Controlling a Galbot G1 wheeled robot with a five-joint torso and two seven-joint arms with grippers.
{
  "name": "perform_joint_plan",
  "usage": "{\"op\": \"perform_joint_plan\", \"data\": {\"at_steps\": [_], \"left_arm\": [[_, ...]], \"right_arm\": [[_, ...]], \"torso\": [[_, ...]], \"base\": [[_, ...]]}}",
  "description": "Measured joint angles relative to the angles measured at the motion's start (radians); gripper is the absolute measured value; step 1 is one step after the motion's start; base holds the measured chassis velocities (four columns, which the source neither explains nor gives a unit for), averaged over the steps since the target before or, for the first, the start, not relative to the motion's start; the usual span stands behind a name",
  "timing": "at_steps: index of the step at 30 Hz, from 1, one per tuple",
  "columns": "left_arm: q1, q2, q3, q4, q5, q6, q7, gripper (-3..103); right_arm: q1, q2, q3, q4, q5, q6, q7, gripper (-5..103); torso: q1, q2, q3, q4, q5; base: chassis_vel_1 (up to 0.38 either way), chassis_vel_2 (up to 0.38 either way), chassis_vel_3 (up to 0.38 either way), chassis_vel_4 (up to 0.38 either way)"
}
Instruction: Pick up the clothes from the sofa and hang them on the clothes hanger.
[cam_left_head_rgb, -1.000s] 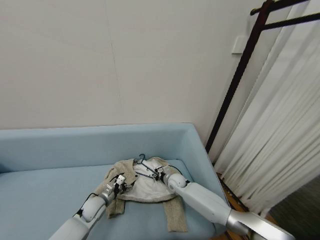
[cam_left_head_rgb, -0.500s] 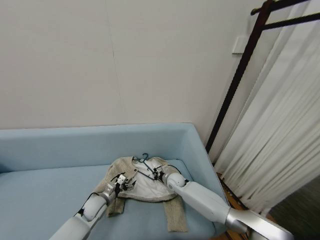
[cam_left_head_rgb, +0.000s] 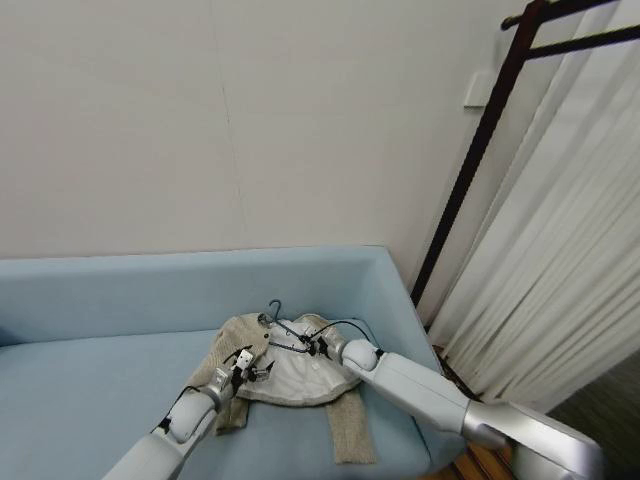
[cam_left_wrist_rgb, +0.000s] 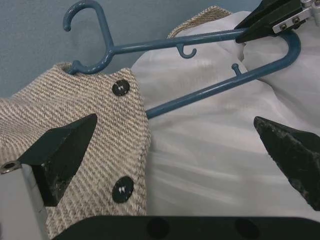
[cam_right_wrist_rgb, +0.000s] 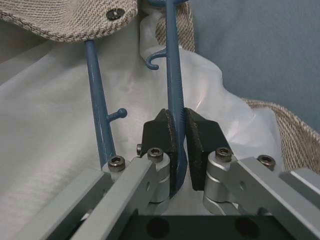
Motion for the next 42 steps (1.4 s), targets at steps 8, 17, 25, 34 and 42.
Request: {"op": "perform_joint_plan", "data": {"at_steps": [8,17,25,34,42], "left_arm": [[0.0,-0.004,-0.006,-0.007,-0.002,0.006,-0.003,100],[0.003,-0.004,-0.004,-0.014,-0.002,0.008,-0.005,100],[0.003,-0.013,-0.008,-0.011,-0.002,0.007,-0.007,100],[0.006,-0.028,-0.022,-0.01,-0.003,0.005,-0.007,100],[0.024,-0.043,-0.069,-0.008,-0.003,0.004,-0.008,100]], "right_arm": [[0.023,0.074,0.004,-0.118,-0.051,0.059,-0.028,7],[0.013,0.13,0.041,-0.2,-0.09,0.057,-0.024,3],[-0.01,0.112,0.034,-0.132,-0.056,0.022,0.026,29],[-0.042,0.037,0.082,0.003,0.07,-0.052,0.143,61],[-0.08,0.014,0.234,-0.022,0.26,-0.166,0.263,89]], "torso": [[0.0,0.0,0.0,0.0004,-0.0001],[0.0,0.0,0.0,0.0001,-0.0001],[0.0,0.0,0.0,0.0002,0.0],[0.0,0.0,0.0,0.0002,0.0001],[0.0,0.0,0.0,-0.0001,0.0]], "base": [[0.0,0.0,0.0,0.0],[0.0,0.0,0.0,0.0],[0.0,0.0,0.0,0.0],[0.0,0.0,0.0,0.0],[0.0,0.0,0.0,0.0]]}}
